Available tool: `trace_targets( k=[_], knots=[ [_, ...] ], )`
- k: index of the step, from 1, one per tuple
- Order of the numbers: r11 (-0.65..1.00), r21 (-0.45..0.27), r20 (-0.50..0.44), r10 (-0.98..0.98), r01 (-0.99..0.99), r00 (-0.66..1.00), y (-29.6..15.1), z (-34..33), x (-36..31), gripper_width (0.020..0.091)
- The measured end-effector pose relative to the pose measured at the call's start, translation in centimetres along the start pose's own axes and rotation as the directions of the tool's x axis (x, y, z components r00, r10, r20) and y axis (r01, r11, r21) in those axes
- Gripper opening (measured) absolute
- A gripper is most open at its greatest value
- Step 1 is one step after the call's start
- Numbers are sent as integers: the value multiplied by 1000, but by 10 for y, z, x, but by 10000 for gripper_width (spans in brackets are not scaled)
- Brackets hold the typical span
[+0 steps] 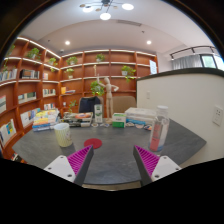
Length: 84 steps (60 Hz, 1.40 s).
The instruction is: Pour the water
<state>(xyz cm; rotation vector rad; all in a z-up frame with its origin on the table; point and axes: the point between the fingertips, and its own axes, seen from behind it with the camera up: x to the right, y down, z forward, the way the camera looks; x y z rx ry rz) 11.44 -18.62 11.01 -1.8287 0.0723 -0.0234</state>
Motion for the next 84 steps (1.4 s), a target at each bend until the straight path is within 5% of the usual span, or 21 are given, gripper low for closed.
trace_targets(
  k=[14,33,38,47,59,72,84],
  knots=[
    [998,65,-151,8,2,989,17,19,119,850],
    [982,187,-153,2,27,988,-31,95,167,841],
    [981,193,-148,7,22,989,-33,107,169,771],
    [977,214,-132,20,9,991,-28,116,167,529],
    [969,244,-140,-3,38,990,-32,111,165,354],
    [970,208,-175,-86,122,981,-29,118,160,322],
    [889,117,-181,-418,442,890,-46,130,92,322]
  ],
)
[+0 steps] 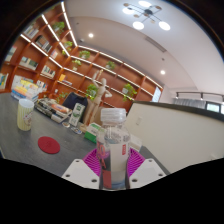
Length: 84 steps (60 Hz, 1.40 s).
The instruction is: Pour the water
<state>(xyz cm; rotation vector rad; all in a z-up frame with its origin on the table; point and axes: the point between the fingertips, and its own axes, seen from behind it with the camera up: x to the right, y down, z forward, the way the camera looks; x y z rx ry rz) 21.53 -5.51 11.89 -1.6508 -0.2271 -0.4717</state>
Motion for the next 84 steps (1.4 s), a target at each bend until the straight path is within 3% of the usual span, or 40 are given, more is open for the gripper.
trace_targets(
  k=[13,27,45,54,62,68,76,84],
  knots=[
    [876,106,90,-480,471,873,-73,26,-112,322],
    [459,196,-29,-880,866,473,-130,46,-173,329],
    [-111,177,-198,-977,978,-75,-154,53,-210,328],
    [-244,156,-246,-948,957,-202,-156,54,-221,329],
    [-203,157,-236,-958,966,-163,-155,52,-220,330],
    [-56,192,-208,-978,980,-15,-159,49,-214,329],
    [411,225,-50,-901,883,432,-157,42,-198,329],
    [862,191,155,-499,470,852,-148,40,-199,331]
  ],
)
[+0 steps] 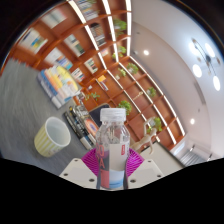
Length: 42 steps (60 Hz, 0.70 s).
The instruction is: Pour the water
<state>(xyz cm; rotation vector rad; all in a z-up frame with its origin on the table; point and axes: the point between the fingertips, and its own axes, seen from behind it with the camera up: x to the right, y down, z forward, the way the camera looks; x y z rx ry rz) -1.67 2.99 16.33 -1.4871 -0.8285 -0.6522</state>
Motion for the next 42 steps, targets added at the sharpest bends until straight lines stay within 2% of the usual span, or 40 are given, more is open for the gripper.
trace_targets(
  k=[3,7,16,22,29,31,42],
  knots=[
    [975,8,55,220,-221,974,7,-6,7,342],
    [892,-23,91,452,-452,887,11,0,-12,342],
    [670,-63,158,739,-740,656,34,7,-15,341],
    [590,-78,161,803,-804,573,53,21,-20,339],
    [587,-77,181,803,-806,567,62,25,-35,348],
    [585,-44,181,802,-810,570,61,25,-33,344],
    [595,7,156,793,-804,589,61,16,-32,350]
  ],
)
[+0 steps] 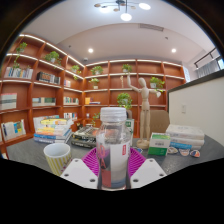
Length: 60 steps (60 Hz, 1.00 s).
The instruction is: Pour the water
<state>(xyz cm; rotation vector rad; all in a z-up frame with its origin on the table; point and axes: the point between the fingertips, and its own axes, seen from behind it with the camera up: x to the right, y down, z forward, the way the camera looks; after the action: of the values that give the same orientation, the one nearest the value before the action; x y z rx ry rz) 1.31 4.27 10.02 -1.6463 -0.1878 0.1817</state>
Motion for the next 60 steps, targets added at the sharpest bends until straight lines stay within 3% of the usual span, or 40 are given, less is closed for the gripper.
trace_targets(
  k=[7,11,15,19,43,60],
  knots=[
    [1000,5,-11,9,-9,1000,-2,-2,1,460],
    [1000,-29,-13,7,-7,1000,3,-3,2,513],
    [995,-96,-60,12,-18,998,15,-9,10,658],
    [995,-104,-123,0,-13,992,15,-23,21,807],
    [976,-185,-239,68,-114,969,18,-153,12,832],
    [990,-117,-269,50,-84,962,-15,-197,14,836]
  ],
)
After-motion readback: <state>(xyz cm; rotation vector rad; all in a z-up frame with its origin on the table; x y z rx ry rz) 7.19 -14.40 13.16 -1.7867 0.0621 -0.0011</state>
